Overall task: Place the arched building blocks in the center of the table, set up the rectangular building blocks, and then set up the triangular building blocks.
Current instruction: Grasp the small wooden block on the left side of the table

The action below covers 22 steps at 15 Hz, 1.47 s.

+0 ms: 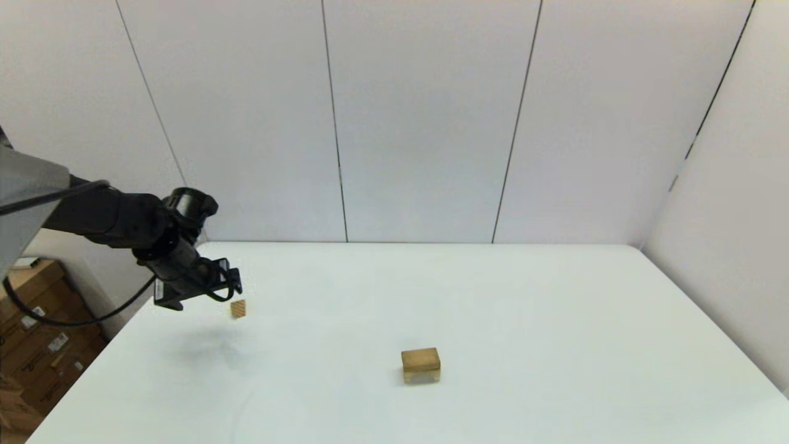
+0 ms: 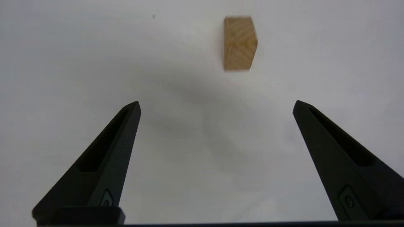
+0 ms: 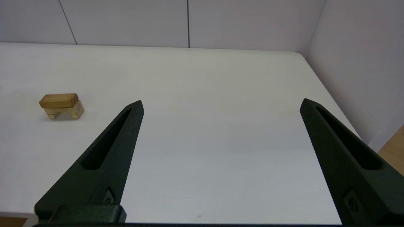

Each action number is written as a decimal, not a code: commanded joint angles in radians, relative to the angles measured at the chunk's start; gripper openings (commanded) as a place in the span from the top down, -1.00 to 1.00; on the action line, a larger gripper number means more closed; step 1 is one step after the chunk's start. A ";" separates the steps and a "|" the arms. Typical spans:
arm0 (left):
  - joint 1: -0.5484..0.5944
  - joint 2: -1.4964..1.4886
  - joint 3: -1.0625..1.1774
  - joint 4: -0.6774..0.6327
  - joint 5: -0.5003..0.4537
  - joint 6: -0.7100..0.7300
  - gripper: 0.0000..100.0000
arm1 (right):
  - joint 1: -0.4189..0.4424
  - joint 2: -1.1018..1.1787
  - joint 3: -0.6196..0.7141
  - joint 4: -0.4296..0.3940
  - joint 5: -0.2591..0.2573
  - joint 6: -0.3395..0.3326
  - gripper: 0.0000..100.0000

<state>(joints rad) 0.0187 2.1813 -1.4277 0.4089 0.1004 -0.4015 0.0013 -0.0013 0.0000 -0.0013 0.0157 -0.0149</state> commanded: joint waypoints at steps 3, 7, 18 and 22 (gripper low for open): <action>-0.005 0.210 -0.192 0.059 -0.004 -0.065 -1.00 | 0.000 0.000 0.002 0.000 0.000 0.000 -1.00; -0.016 0.252 -0.228 0.064 0.002 -0.063 -1.00 | 0.000 0.000 0.002 0.000 0.001 0.000 -1.00; -0.022 0.275 -0.261 0.065 0.002 -0.065 -1.00 | 0.000 0.000 0.002 0.000 0.000 0.000 -1.00; -0.020 0.287 -0.261 0.065 0.002 -0.065 -1.00 | 0.000 0.000 0.002 0.000 0.000 0.000 -1.00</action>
<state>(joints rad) -0.0028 2.4651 -1.6889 0.4713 0.1015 -0.4632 0.0013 -0.0013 0.0000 -0.0013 0.0153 -0.0149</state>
